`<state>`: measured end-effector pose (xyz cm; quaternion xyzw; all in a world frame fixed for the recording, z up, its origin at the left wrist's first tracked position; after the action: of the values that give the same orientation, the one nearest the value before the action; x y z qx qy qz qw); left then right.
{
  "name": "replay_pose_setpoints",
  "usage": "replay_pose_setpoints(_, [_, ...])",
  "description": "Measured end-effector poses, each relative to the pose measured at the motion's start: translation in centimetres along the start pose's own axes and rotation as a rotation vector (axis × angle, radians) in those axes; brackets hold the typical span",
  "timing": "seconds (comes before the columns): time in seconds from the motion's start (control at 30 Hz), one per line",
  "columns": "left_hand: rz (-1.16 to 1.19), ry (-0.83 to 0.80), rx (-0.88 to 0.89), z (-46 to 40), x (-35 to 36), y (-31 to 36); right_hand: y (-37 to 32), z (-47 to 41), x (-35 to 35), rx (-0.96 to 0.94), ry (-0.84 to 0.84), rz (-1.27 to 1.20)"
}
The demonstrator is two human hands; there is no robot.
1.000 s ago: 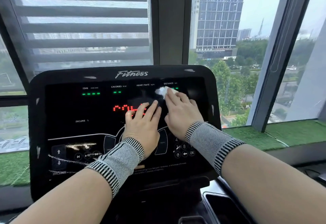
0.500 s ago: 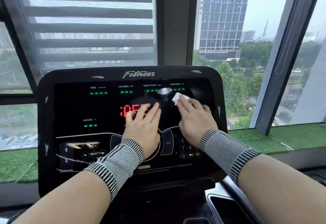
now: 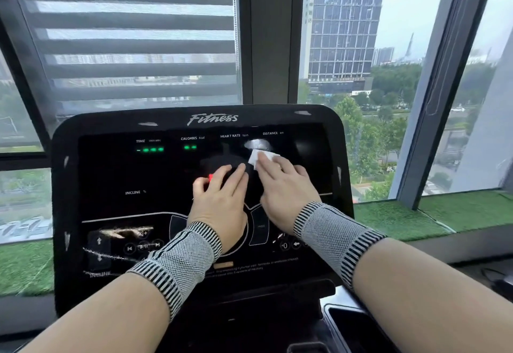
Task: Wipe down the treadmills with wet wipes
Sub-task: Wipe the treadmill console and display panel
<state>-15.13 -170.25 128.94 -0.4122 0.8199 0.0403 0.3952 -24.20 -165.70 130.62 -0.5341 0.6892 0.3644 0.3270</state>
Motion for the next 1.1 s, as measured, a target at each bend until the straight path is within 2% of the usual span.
replay_pose_setpoints(0.07, [-0.003,0.015,0.009,0.2,-0.3,-0.1,1.5,1.3,0.2,0.018,0.004,0.016])
replay_pose_setpoints(0.2, [-0.013,0.018,-0.016,0.3,-0.5,-0.9,2.9,-0.7,-1.0,0.171,0.07,-0.039])
replay_pose_setpoints(0.3, [-0.013,-0.011,-0.03,0.0,-0.6,-1.0,-0.5,-1.5,-0.9,0.052,0.036,-0.065])
replay_pose_setpoints(0.4, [-0.021,-0.024,-0.028,-0.3,-0.7,-0.9,0.0,1.1,0.1,-0.021,-0.043,-0.015])
replay_pose_setpoints(0.5, [-0.027,-0.024,-0.027,0.0,-0.7,-1.0,2.8,0.8,-0.7,0.13,0.042,-0.016])
replay_pose_setpoints(0.57, [-0.026,-0.034,-0.027,0.2,-0.5,-1.1,2.4,-0.9,-1.0,0.172,0.051,-0.054])
replay_pose_setpoints(0.7, [-0.017,-0.076,-0.039,0.1,-0.5,-0.9,-1.4,-0.5,-0.3,-0.036,-0.016,-0.059])
replay_pose_setpoints(0.77, [-0.021,-0.071,-0.038,0.1,-0.6,-0.9,-0.2,1.3,0.2,-0.086,-0.035,-0.026])
replay_pose_setpoints(0.93, [-0.046,-0.041,-0.037,0.3,-0.5,-1.2,3.6,0.2,-1.2,0.165,0.161,-0.073])
replay_pose_setpoints(1.1, [-0.032,-0.02,-0.022,-0.2,-0.9,-0.6,0.7,0.4,-0.3,0.024,0.316,-0.017])
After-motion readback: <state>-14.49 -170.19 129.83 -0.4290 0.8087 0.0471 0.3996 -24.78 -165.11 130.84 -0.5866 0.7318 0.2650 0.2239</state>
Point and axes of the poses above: each hand's wrist, its own z-axis away from the middle knuckle, its own x-axis out of the palm, y = z × x, the point moved 8 cm from there along -z, towards the middle knuckle, and after that the axes turned 7 degrees about y, right-handed, at the moved point
